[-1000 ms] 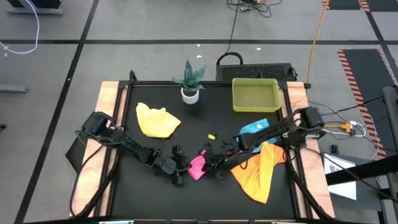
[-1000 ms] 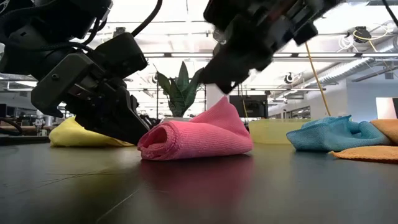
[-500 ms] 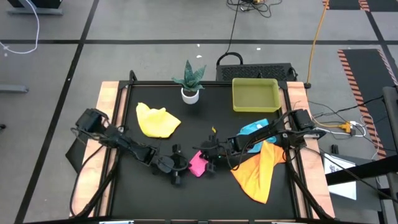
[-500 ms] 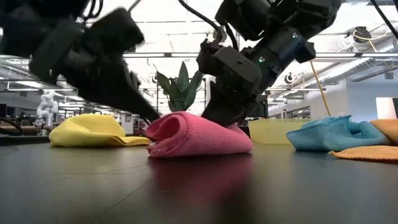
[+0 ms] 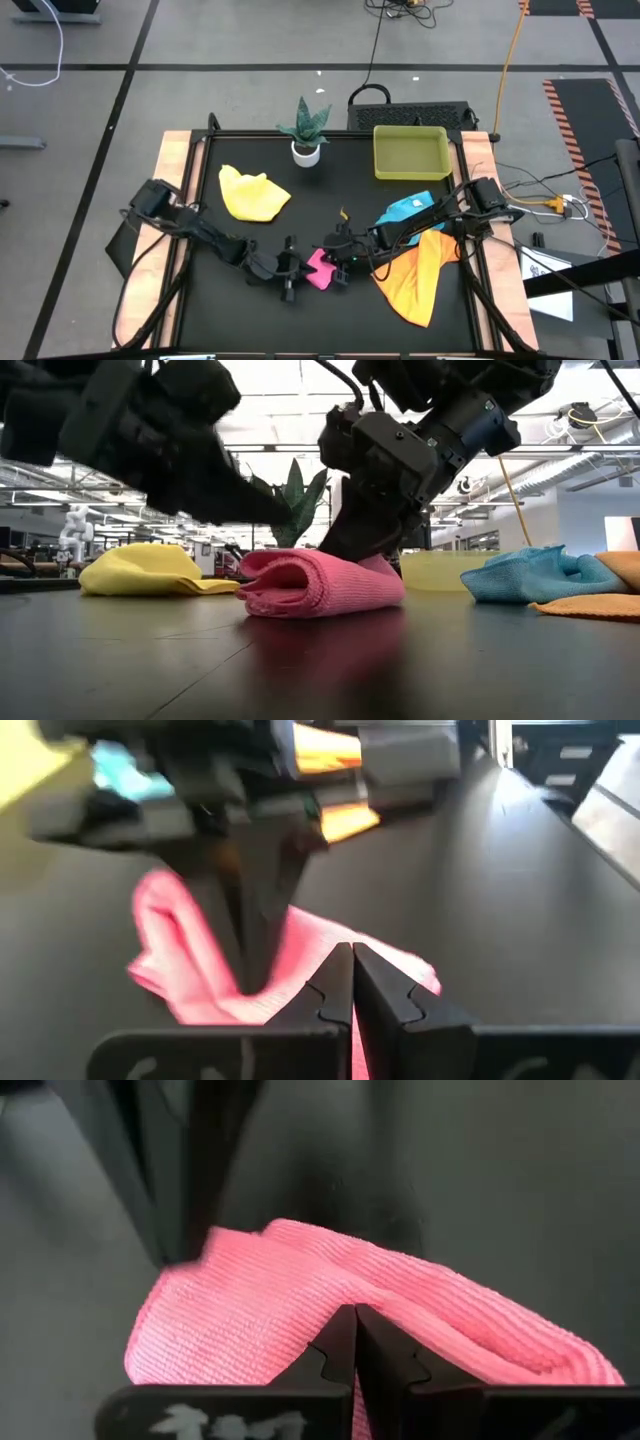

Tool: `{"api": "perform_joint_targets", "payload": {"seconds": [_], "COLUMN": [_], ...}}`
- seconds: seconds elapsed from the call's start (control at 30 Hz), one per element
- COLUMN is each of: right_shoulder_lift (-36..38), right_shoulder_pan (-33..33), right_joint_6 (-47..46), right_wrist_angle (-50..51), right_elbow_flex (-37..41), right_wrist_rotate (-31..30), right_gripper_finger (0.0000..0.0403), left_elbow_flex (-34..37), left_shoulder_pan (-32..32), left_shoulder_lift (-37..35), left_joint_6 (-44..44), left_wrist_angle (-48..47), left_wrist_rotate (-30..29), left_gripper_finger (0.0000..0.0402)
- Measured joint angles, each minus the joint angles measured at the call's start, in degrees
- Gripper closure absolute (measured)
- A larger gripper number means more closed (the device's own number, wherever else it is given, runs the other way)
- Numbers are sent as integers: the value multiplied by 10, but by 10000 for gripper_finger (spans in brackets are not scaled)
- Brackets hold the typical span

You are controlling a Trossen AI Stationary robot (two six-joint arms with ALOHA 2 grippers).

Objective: Fold microfiber towels
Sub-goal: Fold the pink microfiber cloth

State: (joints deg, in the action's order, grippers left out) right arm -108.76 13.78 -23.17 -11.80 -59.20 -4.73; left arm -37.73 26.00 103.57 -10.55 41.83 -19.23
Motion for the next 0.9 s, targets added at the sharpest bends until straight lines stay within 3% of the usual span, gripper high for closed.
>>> {"api": "perform_joint_targets", "payload": {"seconds": [0.3,0.5,0.77,0.9], "right_shoulder_lift": [26,21,10,1], "right_shoulder_pan": [-3,-16,-40,-39], "right_joint_6": [11,-38,-100,-107], "right_wrist_angle": [-4,-13,-230,-291], "right_elbow_flex": [0,44,169,192], "right_wrist_rotate": [-3,-84,-88,-90], "right_gripper_finger": [403,403,403,403], "left_elbow_flex": [-49,-51,-52,-52], "left_shoulder_pan": [-1,-1,1,3], "left_shoulder_lift": [76,79,78,78], "left_joint_6": [0,-6,-19,-3], "left_wrist_angle": [-5,-37,-70,-72], "left_wrist_rotate": [12,12,11,10], "left_gripper_finger": [395,392,393,397]}}
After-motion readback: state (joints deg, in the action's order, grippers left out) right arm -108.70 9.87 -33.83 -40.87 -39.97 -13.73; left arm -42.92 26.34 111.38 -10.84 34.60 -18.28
